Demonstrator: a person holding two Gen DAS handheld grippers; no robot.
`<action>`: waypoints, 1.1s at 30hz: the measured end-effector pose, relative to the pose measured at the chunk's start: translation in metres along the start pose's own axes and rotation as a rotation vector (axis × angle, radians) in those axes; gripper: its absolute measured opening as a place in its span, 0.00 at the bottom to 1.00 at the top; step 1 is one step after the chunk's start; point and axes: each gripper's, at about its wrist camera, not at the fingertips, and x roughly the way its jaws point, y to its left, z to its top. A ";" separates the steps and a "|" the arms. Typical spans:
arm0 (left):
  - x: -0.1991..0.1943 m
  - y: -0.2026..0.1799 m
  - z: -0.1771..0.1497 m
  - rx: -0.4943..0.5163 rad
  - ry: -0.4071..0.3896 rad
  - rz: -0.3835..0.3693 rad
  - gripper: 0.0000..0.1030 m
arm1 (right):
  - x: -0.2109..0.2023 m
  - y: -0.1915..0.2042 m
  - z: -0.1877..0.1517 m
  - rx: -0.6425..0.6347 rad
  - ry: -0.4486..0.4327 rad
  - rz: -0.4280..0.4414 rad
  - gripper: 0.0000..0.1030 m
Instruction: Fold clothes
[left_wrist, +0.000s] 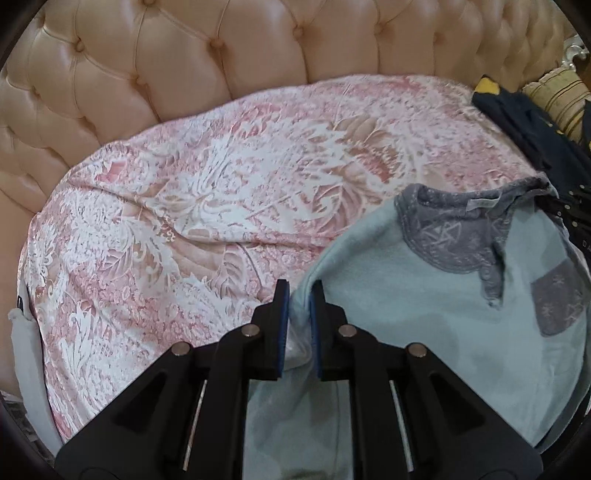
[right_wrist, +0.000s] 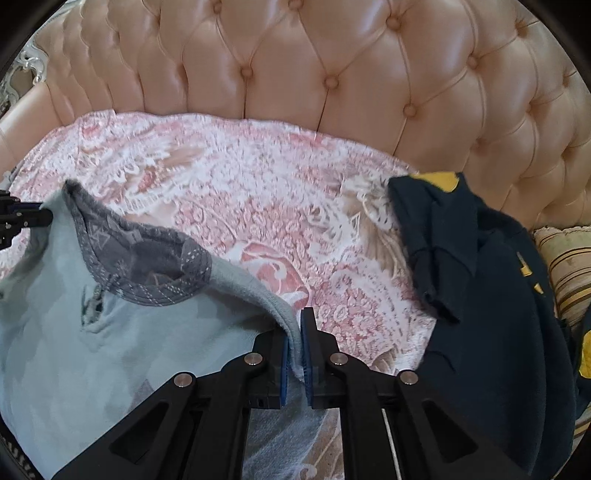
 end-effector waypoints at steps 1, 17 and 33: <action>0.004 0.001 0.000 -0.004 0.012 0.001 0.14 | 0.005 0.000 0.000 -0.001 0.016 0.002 0.09; -0.028 0.031 -0.013 -0.084 -0.072 -0.003 0.87 | -0.061 -0.021 -0.018 0.080 -0.009 0.055 0.53; -0.177 0.053 -0.157 -0.233 -0.302 -0.143 0.99 | -0.206 0.039 -0.133 0.006 -0.170 0.037 0.60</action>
